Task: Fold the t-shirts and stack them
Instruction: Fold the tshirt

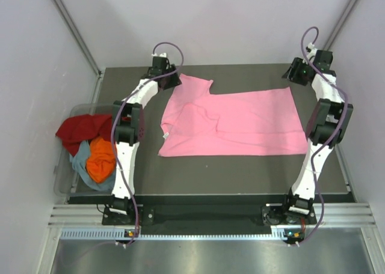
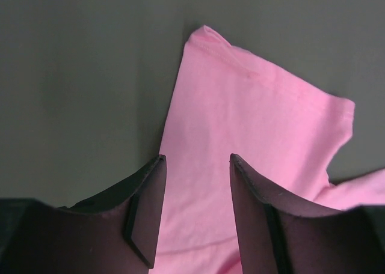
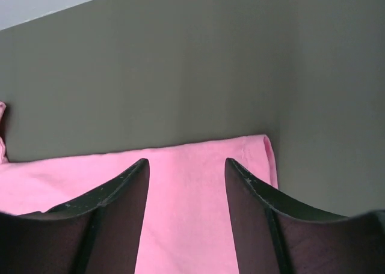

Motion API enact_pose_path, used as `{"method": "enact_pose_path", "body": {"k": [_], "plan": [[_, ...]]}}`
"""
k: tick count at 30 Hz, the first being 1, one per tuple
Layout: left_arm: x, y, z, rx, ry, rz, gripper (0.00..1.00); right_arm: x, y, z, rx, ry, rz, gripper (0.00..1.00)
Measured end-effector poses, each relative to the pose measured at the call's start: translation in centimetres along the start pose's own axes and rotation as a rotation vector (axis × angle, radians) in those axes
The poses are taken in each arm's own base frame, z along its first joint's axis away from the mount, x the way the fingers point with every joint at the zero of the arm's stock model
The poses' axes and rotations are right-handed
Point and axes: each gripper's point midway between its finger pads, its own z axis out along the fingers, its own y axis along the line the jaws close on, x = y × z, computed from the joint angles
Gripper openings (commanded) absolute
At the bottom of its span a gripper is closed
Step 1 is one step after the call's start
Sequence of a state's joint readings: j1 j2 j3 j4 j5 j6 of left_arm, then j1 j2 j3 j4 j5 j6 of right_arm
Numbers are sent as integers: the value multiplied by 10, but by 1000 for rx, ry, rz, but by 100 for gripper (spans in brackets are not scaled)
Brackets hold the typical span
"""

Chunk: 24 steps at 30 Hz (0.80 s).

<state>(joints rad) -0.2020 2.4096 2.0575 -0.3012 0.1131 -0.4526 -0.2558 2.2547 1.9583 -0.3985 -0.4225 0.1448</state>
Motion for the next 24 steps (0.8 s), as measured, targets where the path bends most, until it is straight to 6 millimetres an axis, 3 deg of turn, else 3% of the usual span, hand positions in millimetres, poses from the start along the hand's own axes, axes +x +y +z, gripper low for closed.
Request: {"method": "enact_pose_path", "body": {"k": [5, 10, 15, 24], "plan": [[10, 14, 33, 8, 13, -4, 54, 10, -15, 25, -35, 37, 11, 56], [2, 18, 41, 16, -20, 3, 54, 37, -32, 45, -45, 101, 38, 56], [-2, 17, 46, 38, -45, 13, 54, 48, -38, 47, -58, 128, 40, 56], [-5, 6, 53, 113, -68, 41, 51, 41, -57, 39, -58, 102, 64, 57]]}}
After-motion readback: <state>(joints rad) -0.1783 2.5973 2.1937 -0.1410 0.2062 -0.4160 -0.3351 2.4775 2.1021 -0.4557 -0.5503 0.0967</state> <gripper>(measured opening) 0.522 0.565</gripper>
